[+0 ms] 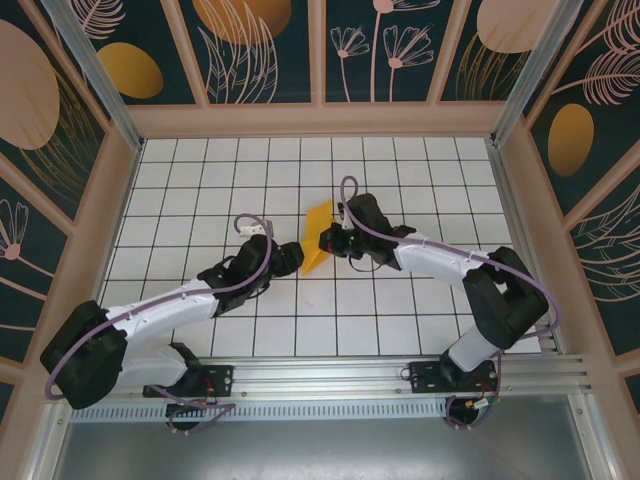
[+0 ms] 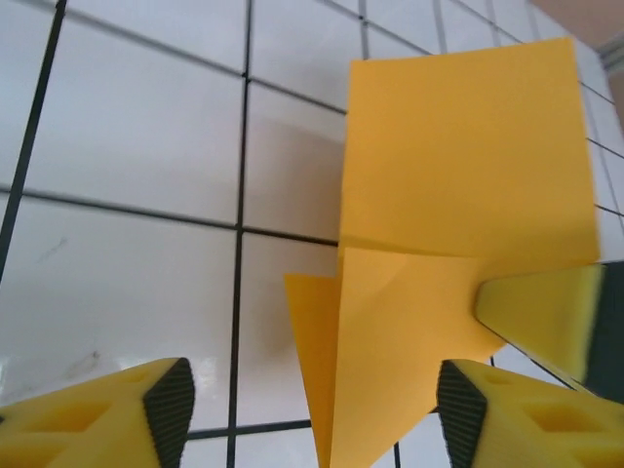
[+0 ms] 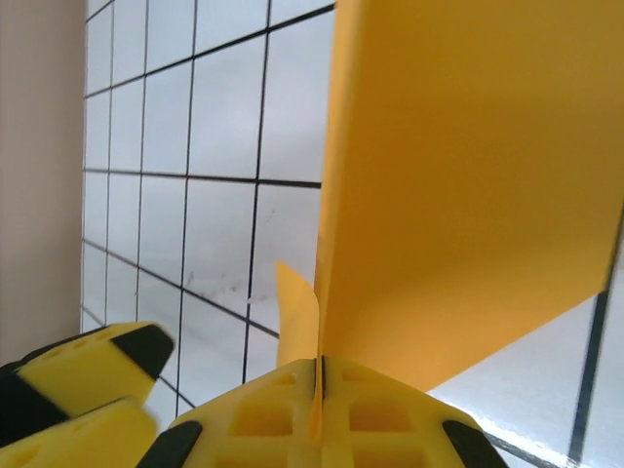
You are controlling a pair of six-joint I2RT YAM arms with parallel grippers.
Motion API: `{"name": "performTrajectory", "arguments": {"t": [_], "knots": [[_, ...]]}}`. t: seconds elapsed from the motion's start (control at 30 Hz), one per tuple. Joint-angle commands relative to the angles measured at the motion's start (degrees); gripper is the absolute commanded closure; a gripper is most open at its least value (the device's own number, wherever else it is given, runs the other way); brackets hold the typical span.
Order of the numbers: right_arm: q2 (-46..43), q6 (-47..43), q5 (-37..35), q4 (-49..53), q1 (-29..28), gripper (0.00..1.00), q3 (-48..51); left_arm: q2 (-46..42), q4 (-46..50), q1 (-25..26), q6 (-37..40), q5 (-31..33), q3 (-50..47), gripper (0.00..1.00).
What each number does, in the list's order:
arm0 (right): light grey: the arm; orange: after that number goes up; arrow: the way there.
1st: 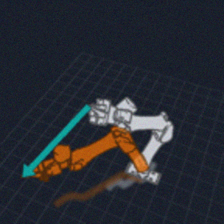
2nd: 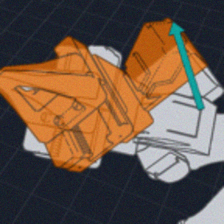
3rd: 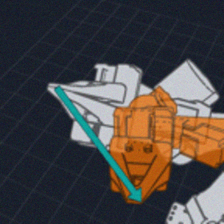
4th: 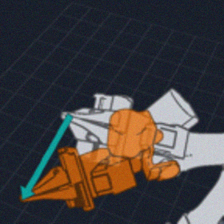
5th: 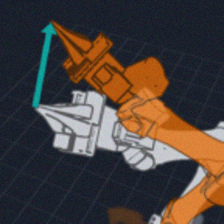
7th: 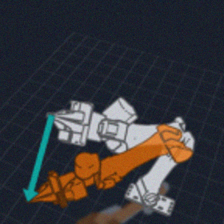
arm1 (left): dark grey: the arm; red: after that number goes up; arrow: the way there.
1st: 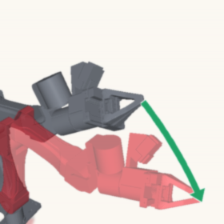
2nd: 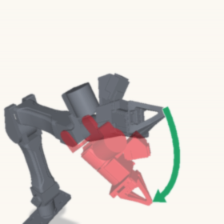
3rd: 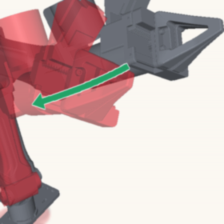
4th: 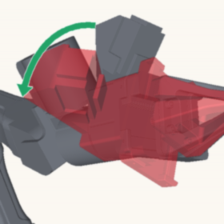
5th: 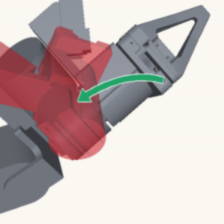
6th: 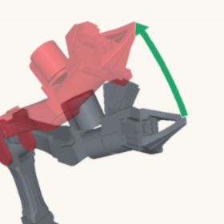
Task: Fold a paper plane with a square sheet of paper (pick it up from the middle)
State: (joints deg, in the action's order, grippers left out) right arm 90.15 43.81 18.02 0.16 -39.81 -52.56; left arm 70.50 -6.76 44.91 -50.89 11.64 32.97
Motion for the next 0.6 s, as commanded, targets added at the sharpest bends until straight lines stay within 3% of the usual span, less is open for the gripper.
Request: {"name": "performTrajectory", "arguments": {"t": [0.0, 0.33, 0.57], "knots": [[-1.17, 6.89, -7.16, 4.73, -1.03, 1.00, 1.63, -1.49, -8.16, -0.33, 6.22, -1.39, -3.28, 0.22], [2.58, 19.76, -15.06, 6.65, -3.61, 1.00, 1.23, 5.42, -23.61, -0.30, 21.11, -7.35, -7.10, 0.09], [4.55, 24.92, -11.97, 6.33, -3.65, 1.00, 1.12, 8.27, -35.90, -0.27, 30.32, -13.62, -12.06, 0.14]]}}
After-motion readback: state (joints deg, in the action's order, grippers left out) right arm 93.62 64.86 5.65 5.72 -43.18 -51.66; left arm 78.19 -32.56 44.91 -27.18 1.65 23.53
